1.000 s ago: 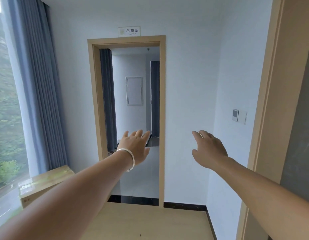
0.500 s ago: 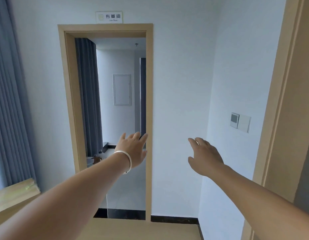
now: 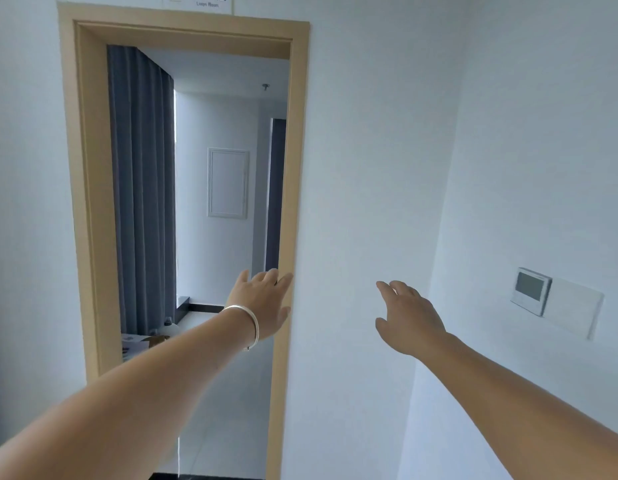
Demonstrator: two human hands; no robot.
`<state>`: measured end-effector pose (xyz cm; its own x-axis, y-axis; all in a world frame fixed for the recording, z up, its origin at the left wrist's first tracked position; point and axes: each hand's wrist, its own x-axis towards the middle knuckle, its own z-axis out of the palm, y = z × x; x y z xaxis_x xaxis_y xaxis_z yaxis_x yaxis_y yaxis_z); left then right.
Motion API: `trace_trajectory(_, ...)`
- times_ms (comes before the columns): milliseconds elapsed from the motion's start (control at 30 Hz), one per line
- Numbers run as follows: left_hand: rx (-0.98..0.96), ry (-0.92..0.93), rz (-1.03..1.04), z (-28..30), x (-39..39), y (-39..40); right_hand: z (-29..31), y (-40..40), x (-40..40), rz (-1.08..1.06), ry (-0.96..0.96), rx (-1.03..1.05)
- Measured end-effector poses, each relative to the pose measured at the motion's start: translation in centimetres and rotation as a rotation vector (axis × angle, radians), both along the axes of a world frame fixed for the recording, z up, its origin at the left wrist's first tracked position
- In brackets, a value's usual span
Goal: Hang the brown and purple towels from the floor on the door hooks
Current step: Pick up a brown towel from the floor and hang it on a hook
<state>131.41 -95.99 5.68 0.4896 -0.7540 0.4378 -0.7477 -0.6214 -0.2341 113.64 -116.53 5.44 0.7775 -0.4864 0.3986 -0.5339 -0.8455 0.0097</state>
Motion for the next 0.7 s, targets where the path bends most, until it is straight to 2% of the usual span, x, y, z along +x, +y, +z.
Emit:
trace_trajectory(267,0.025,0.008,0.082,-1.4,9.9,-2.6,-0.7,-4.6,11.9,0.083,-0.003,0.034)
trace_trajectory(433,0.017,0.003,0.194,-2.9,18.1,-1.8,-1.2,-5.7,23.5,0.221,-0.002,0.054)
trace_trajectory(700,0.004,0.034,0.567,-3.0,30.8,3.6,-1.6,-3.5,44.0,0.533,0.012,0.088)
